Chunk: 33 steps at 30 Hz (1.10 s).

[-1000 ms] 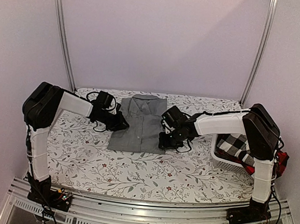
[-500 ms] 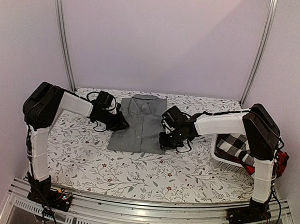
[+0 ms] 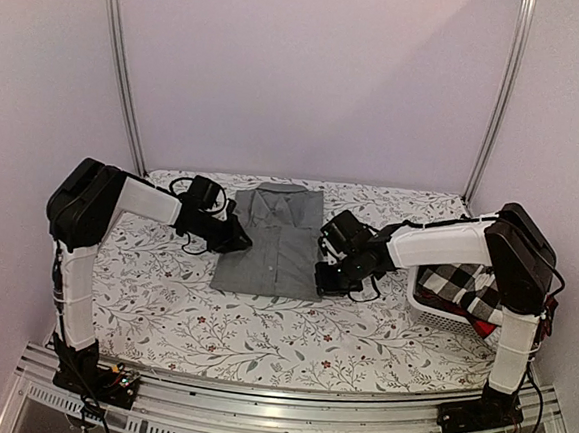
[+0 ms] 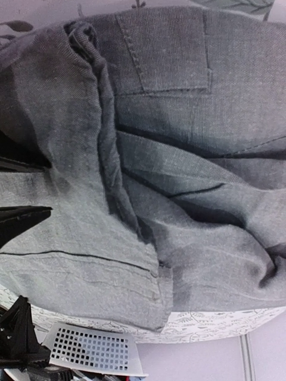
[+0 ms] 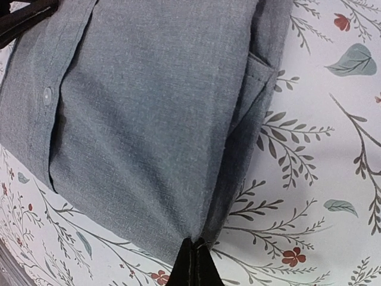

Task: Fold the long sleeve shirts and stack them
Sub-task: Smooth out the 2/3-rectangle-folded shirt at the center of the board, then move the 2/3-rectangle-folded shirt to the center of the board.

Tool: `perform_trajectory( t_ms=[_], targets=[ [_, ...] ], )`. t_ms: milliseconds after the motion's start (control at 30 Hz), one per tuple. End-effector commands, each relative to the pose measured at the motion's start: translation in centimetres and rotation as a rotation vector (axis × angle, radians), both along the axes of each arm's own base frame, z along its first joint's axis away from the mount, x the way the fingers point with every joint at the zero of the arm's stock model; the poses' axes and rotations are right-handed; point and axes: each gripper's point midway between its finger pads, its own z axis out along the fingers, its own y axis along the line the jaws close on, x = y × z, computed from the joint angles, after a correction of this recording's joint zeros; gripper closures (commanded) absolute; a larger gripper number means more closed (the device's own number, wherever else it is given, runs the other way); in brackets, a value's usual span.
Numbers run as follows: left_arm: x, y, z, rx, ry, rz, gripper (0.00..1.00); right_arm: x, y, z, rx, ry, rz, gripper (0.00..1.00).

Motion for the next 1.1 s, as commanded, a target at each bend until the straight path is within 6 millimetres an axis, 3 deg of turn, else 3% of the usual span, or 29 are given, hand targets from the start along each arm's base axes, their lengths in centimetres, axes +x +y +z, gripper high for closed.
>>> perform_trajectory(
  t_ms=[0,133,200,300,400,500,667,833,1067],
  targets=[
    [-0.1,0.4,-1.1,0.033,0.025,0.003,0.79,-1.2,-0.3,-0.8,-0.015,0.040,0.010,1.00],
    [0.4,-0.3,2.2,0.019,-0.046,-0.033,0.70,-0.9,-0.7,-0.2,-0.034,0.019,0.002,0.96],
    [0.6,-0.4,4.5,0.017,-0.094,-0.049,0.64,-0.7,-1.1,0.7,-0.043,-0.001,-0.007,0.80],
    [0.1,0.2,7.3,0.028,-0.139,-0.057,0.62,0.4,-1.5,3.6,-0.044,-0.081,-0.028,0.62],
    [-2.1,1.6,7.6,0.037,-0.127,-0.048,0.61,2.4,-0.9,6.8,-0.012,-0.161,-0.042,0.57],
    [-4.7,2.6,6.9,0.025,-0.097,-0.054,0.66,4.2,1.1,8.6,0.032,-0.192,-0.006,0.63],
    [-8.5,3.7,5.4,0.025,-0.045,-0.078,0.68,4.3,3.7,6.9,0.059,-0.136,0.066,0.76],
    [-11.4,4.5,3.7,0.025,-0.001,-0.093,0.68,2.8,3.4,4.3,0.039,-0.076,0.093,0.80],
    [-13.7,5.4,1.9,0.068,0.036,-0.088,0.68,0.2,2.4,1.1,0.020,0.010,0.119,0.80]
  ],
)
